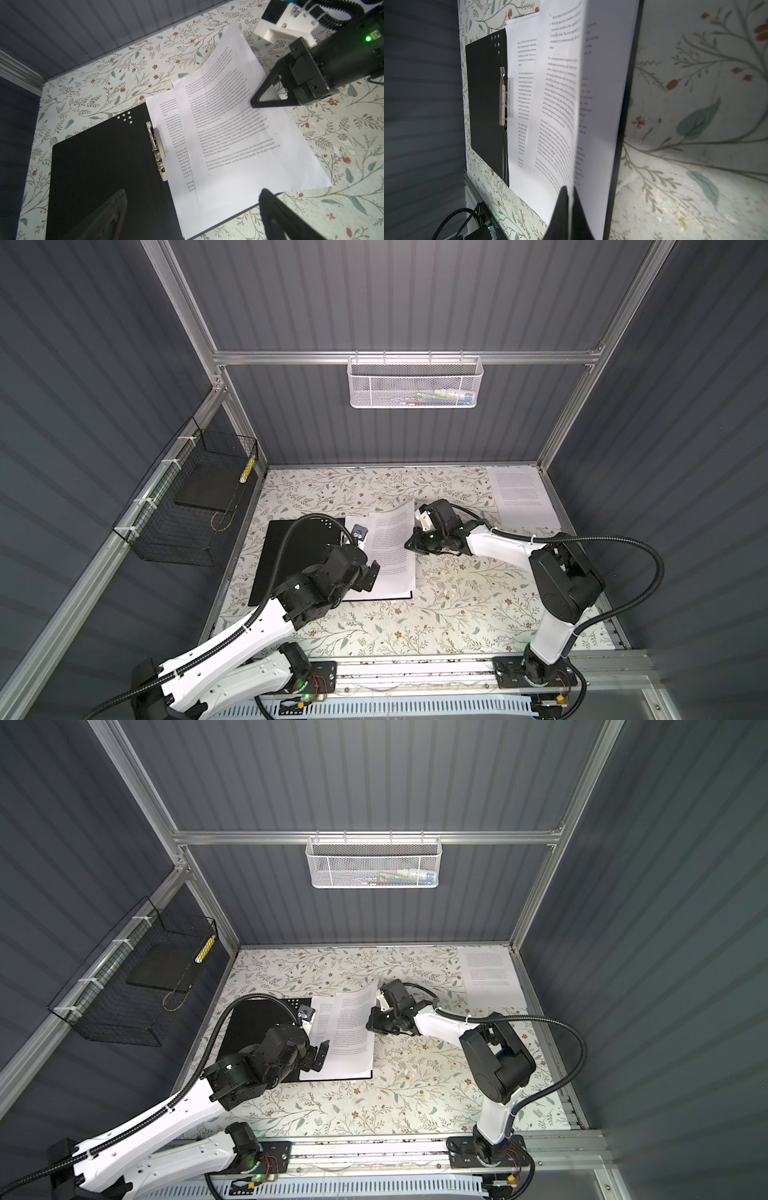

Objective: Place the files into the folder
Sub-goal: 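Lower the held sheet onto the folder stack with the right gripper, then hold the sheet edge down on the folder stack with the right gripper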

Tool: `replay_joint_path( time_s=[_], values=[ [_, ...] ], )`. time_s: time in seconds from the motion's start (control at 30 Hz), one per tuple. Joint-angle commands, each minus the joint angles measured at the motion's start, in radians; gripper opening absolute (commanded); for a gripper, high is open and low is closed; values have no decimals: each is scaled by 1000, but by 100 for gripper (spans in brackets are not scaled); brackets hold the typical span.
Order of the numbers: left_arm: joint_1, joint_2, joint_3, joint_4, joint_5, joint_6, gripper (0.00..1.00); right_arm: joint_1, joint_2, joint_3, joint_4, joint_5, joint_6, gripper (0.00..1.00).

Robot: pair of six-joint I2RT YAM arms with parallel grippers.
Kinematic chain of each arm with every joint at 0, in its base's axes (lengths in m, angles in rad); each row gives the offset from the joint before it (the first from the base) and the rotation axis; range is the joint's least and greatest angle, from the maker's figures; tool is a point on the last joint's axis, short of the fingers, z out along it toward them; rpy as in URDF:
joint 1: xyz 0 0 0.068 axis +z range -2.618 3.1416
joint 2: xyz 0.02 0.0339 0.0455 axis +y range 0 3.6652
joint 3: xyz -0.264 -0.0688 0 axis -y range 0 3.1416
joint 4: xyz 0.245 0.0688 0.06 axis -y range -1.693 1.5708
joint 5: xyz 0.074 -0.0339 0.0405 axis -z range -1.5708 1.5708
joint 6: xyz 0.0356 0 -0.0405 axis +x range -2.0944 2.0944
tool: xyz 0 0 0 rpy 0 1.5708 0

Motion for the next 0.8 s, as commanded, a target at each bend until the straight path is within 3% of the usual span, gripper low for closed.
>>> replay_joint_path(
  time_s=[0.0, 0.37, 0.77],
  values=[
    [6, 18, 30, -9, 69, -7, 100, 1, 33, 37, 3, -25, -22, 0],
    [25, 52, 48, -34, 95, -24, 100, 8, 88, 79, 13, -32, -16, 0],
    [91, 68, 60, -58, 41, -82, 100, 12, 126, 119, 18, -42, -17, 0]
  ],
)
